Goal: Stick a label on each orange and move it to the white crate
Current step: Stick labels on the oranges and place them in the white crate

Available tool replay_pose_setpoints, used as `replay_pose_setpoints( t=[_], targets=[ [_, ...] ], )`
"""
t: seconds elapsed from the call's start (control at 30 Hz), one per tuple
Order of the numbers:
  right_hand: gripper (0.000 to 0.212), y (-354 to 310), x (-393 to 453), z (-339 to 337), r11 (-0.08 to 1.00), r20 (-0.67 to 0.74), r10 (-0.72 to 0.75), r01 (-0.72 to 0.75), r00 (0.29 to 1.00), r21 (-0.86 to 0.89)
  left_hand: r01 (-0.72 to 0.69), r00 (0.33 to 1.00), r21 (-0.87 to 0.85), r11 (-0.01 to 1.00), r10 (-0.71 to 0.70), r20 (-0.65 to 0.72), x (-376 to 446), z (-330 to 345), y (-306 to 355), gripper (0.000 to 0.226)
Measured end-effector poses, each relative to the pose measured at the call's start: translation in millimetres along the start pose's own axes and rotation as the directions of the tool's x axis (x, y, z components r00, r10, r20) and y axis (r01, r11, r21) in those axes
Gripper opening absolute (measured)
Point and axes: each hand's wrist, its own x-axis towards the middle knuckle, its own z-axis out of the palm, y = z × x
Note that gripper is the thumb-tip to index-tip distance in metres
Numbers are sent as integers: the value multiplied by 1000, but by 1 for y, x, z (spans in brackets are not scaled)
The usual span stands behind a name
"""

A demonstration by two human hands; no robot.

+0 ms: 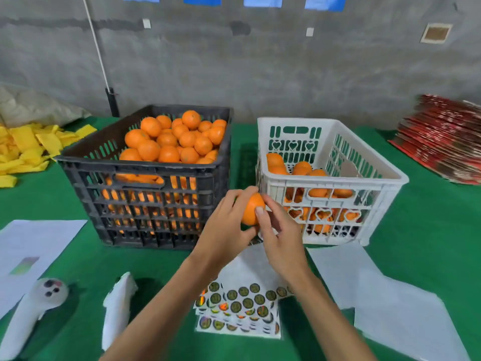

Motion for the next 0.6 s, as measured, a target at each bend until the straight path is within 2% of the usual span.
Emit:
replay_pose_setpoints(
  t=[0.1,0.2,0.3,0.37,0.43,0.6],
  targets=[
    [45,29,-35,-5,992,119,100,-89,988,-93,117,982,19,993,-119,146,-33,28,-23,75],
    [39,54,-69,-11,983,285,130,-86,950,-162,179,950,105,978,-200,242,-64,48,-44,78],
    [64,72,-89,-15,962,476,182,-55,860,-268,250,938,72,966,-260,227,-78,58,-56,78],
    [81,77,-95,-17,943,520,207,-26,829,-333,270,936,42,962,-272,224,-82,62,-61,78],
    [85,78,-97,-18,931,528,203,5,824,-365,271,937,21,962,-269,222,-86,62,-62,77],
    [65,80,-95,-18,906,522,152,93,839,-412,302,936,-52,952,-286,207,-91,63,-63,76]
  ],
)
